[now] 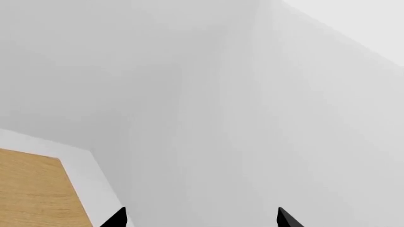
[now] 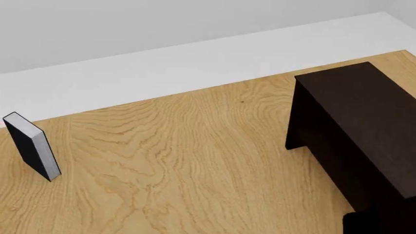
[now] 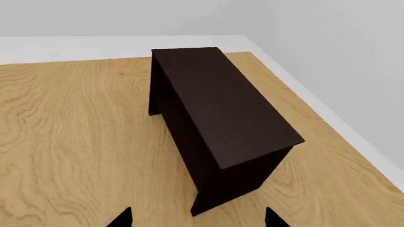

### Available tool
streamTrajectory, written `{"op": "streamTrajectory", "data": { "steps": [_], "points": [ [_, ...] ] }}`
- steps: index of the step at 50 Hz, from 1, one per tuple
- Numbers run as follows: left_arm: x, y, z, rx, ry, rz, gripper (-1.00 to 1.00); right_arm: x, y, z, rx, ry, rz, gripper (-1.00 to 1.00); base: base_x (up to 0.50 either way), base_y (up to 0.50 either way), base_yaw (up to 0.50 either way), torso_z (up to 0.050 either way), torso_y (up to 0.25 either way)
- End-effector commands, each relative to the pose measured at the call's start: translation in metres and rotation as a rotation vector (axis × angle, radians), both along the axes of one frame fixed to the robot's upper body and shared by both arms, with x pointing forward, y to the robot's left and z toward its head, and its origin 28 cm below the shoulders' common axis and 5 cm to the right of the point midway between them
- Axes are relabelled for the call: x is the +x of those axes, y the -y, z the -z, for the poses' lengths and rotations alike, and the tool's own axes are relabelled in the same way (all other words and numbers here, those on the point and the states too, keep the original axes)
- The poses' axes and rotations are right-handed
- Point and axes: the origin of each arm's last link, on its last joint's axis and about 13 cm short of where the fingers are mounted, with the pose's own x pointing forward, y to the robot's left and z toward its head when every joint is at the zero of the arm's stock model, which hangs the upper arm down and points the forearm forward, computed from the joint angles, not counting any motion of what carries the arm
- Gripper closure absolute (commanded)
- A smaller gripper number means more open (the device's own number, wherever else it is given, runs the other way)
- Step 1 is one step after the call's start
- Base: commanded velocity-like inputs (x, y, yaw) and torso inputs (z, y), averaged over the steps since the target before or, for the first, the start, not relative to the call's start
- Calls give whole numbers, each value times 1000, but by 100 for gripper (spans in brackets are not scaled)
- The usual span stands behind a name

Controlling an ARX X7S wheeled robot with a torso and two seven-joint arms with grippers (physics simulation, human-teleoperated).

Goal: Pick up the book on the right and place it on the cabinet shelf.

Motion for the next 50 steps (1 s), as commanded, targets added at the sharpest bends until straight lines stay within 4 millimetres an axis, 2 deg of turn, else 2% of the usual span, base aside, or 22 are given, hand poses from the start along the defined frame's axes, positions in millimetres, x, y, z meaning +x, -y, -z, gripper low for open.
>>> {"op": "streamTrajectory", "data": {
  "steps": [1, 14, 25, 50],
  "points": [
    [0, 0, 0, 1, -1, -1, -100, -10, 9, -5, -33, -125, 10, -100, 0, 0, 0, 0, 0],
    [0, 0, 1, 0, 0, -4, -100, -12, 17, -13, -54, -213, 9, -100, 0, 0, 0, 0, 0],
    [-1, 0, 0, -2, 2, -4, -100, -15, 21, -13, -50, -294, -30, -100, 0, 0, 0, 0, 0],
    [-1, 0, -1, 6, 0, -6, -100, -18, 32, 3, -79, -436, -73, -100, 0, 0, 0, 0, 0]
  ]
}}
